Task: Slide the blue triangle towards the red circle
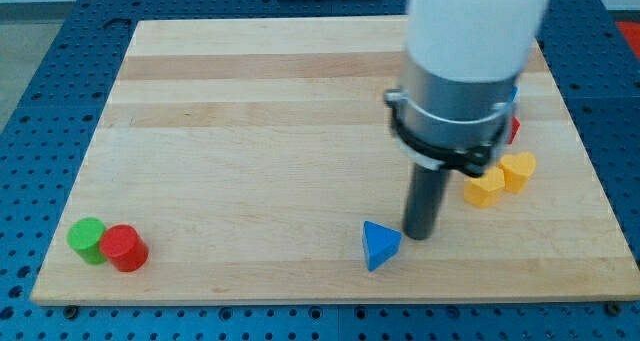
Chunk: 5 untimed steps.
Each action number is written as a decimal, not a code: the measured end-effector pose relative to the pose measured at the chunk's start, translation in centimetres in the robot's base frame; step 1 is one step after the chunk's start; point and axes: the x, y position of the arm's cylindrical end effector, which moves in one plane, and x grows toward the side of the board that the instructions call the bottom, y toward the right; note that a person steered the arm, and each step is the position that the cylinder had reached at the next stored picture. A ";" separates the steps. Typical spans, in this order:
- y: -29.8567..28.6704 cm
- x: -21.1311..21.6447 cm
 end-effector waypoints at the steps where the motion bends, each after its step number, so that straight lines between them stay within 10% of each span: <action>1: 2.6 2.5; 5: -13.4 -0.3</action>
